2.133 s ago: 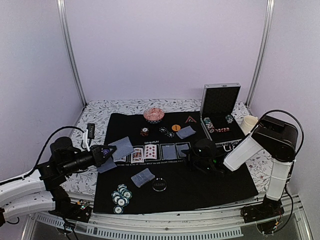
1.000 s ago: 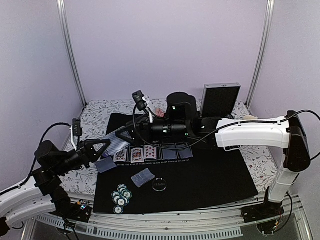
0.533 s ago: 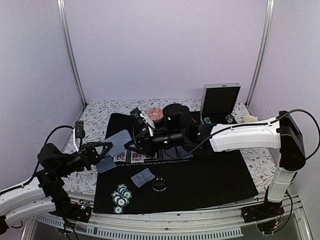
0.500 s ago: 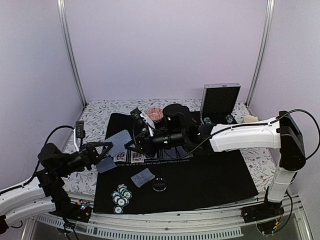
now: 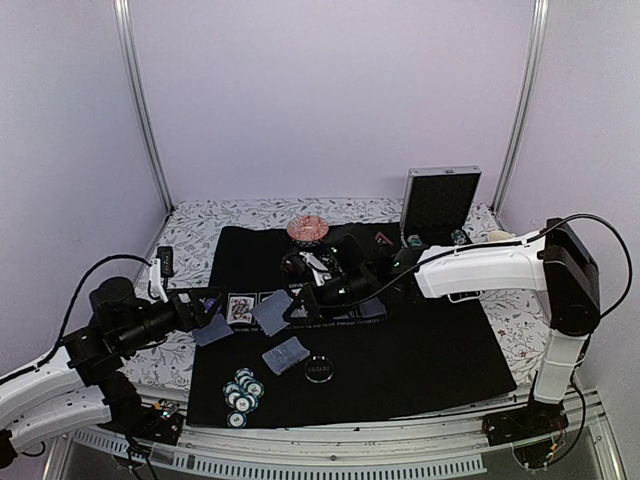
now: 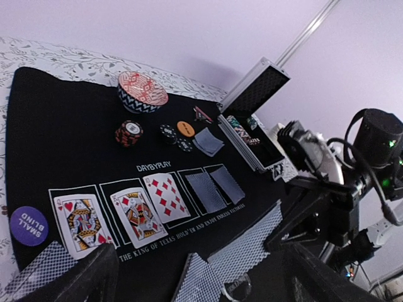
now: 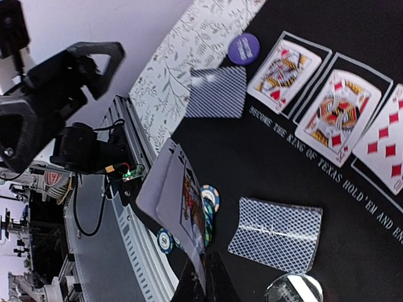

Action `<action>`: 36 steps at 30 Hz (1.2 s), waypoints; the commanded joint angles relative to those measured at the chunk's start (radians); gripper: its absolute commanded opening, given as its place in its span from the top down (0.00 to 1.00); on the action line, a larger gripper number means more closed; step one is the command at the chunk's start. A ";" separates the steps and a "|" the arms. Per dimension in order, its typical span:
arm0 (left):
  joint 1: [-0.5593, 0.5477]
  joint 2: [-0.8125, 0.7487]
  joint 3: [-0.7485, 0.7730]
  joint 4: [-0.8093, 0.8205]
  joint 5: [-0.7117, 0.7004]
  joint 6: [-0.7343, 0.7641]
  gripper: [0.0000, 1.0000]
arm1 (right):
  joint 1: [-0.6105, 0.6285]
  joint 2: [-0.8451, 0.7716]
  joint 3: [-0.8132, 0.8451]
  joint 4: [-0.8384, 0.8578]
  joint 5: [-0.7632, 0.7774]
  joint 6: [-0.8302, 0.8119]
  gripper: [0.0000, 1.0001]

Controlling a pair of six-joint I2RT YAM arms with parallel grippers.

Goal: Distribute texas hold em gaming equipment
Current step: Pass from the left arm to the right, then place the poker card in the face-down deck piles.

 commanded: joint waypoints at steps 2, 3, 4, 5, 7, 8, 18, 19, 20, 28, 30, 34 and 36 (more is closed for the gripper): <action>0.011 -0.042 0.024 -0.079 -0.107 0.020 0.07 | -0.007 0.110 0.015 -0.045 -0.093 0.113 0.98; 0.012 -0.039 0.026 -0.078 -0.104 0.021 0.07 | -0.008 0.136 0.031 -0.045 -0.115 0.120 0.98; 0.011 -0.035 0.026 -0.078 -0.098 0.022 0.07 | -0.009 0.156 0.046 -0.045 -0.121 0.128 0.98; 0.011 -0.030 0.028 -0.080 -0.093 0.023 0.07 | -0.010 0.173 0.056 -0.044 -0.129 0.132 0.98; 0.011 -0.023 0.033 -0.087 -0.084 0.024 0.07 | -0.014 0.189 0.052 -0.021 -0.142 0.150 0.98; 0.011 -0.021 0.033 -0.089 -0.080 0.024 0.07 | -0.017 0.192 0.043 -0.006 -0.152 0.162 0.98; 0.011 -0.009 0.038 -0.082 -0.078 0.043 0.08 | -0.036 0.185 -0.053 0.067 -0.197 0.222 0.98; 0.011 -0.005 0.039 -0.082 -0.078 0.045 0.07 | -0.036 0.184 -0.058 0.083 -0.210 0.230 0.98; 0.011 -0.004 0.040 -0.081 -0.076 0.047 0.07 | -0.037 0.183 -0.065 0.103 -0.229 0.236 0.98; 0.011 0.008 0.044 -0.079 -0.069 0.049 0.08 | -0.045 0.178 -0.084 0.109 -0.266 0.255 0.98; 0.011 0.008 0.045 -0.079 -0.068 0.051 0.08 | -0.046 0.174 -0.087 0.110 -0.265 0.258 0.98; 0.011 0.010 0.047 -0.079 -0.068 0.052 0.08 | -0.048 0.176 -0.081 0.090 -0.263 0.253 0.98; 0.011 0.014 0.046 -0.079 -0.066 0.052 0.07 | -0.048 0.179 -0.081 0.082 -0.260 0.250 0.98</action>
